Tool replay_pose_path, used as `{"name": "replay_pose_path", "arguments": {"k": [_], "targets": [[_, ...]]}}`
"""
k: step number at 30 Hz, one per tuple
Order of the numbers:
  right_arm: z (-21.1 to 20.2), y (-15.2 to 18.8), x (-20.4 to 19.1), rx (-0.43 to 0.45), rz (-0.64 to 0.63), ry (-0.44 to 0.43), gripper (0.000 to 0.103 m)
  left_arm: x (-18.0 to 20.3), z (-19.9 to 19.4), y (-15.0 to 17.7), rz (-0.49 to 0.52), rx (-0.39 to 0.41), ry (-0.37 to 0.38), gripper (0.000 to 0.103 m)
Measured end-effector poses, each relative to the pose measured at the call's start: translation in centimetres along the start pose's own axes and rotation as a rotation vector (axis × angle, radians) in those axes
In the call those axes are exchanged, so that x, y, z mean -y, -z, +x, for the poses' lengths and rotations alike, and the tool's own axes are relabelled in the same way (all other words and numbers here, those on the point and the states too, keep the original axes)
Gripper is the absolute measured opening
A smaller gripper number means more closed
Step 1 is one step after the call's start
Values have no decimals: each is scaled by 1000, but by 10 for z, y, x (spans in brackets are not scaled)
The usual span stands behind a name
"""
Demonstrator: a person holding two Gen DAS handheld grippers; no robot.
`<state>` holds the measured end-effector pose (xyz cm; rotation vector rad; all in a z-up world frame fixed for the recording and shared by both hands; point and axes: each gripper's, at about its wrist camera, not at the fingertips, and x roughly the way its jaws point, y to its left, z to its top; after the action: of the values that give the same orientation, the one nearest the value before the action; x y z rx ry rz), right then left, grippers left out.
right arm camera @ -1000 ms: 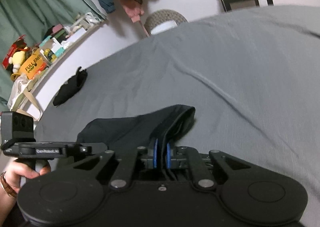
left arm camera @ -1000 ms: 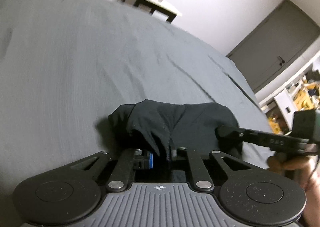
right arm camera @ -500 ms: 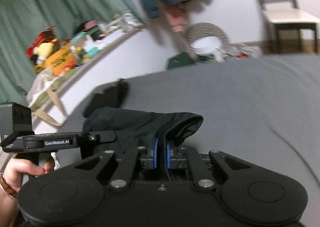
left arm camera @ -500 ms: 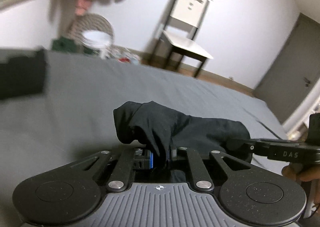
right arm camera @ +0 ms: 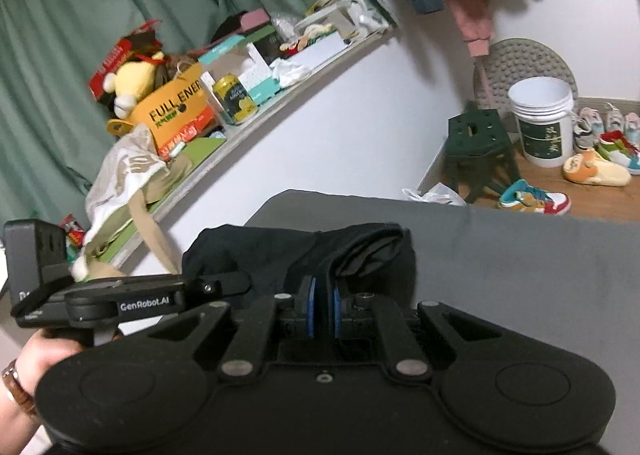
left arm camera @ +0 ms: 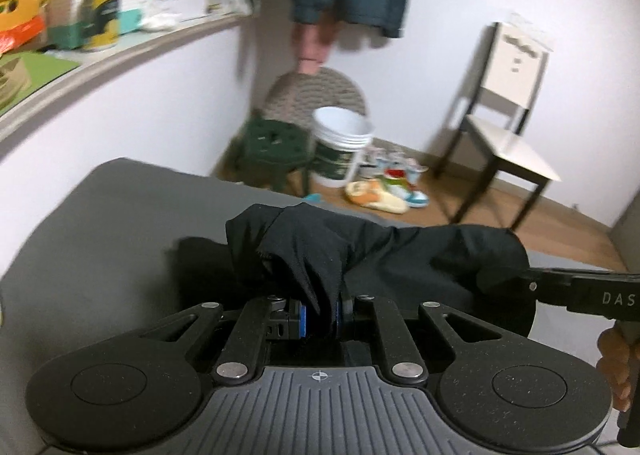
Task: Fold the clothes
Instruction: 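Lift the folded trousers with both grippers and carry them toward the bed end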
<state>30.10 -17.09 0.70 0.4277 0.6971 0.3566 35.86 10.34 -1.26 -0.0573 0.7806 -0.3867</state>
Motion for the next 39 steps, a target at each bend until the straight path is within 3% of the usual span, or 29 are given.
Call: {"name": "replay_pose_path", "arguments": {"k": [8,16,18,20,21,23,24,26,30,35,37,39], "targets": [[64,-9,0,-61,-27,75,9,-30,61,-1,-9,-56,-33,12],[88,-2,26,-64,16,103,10,-46,93,-1,-52,-94,-18,13],[88,-1,33,-61,65,94,15,-49,99,5,-57,-124,-15,14],[86,1,40,-54,116,82,24,-55,97,9,-72,-119,-28,33],[83,0,41,-41,121,80,30,-58,95,10,-84,-109,-36,38],[76,-2,43,-12,127,77,33,-67,89,9,-111,-80,-48,58],[73,-3,44,2,130,76,33,-73,86,7,-123,-66,-68,63],[66,-6,45,31,137,73,33,-80,79,5,-131,-48,-96,68],[53,-10,49,88,150,67,33,-83,63,0,-100,14,-123,68],[48,-15,40,125,127,-4,33,-72,36,-6,-101,225,36,68],[55,-17,32,102,102,-51,33,-68,46,-9,-117,196,86,68],[66,-15,27,77,83,-45,35,-65,59,-10,-138,150,119,68]]}}
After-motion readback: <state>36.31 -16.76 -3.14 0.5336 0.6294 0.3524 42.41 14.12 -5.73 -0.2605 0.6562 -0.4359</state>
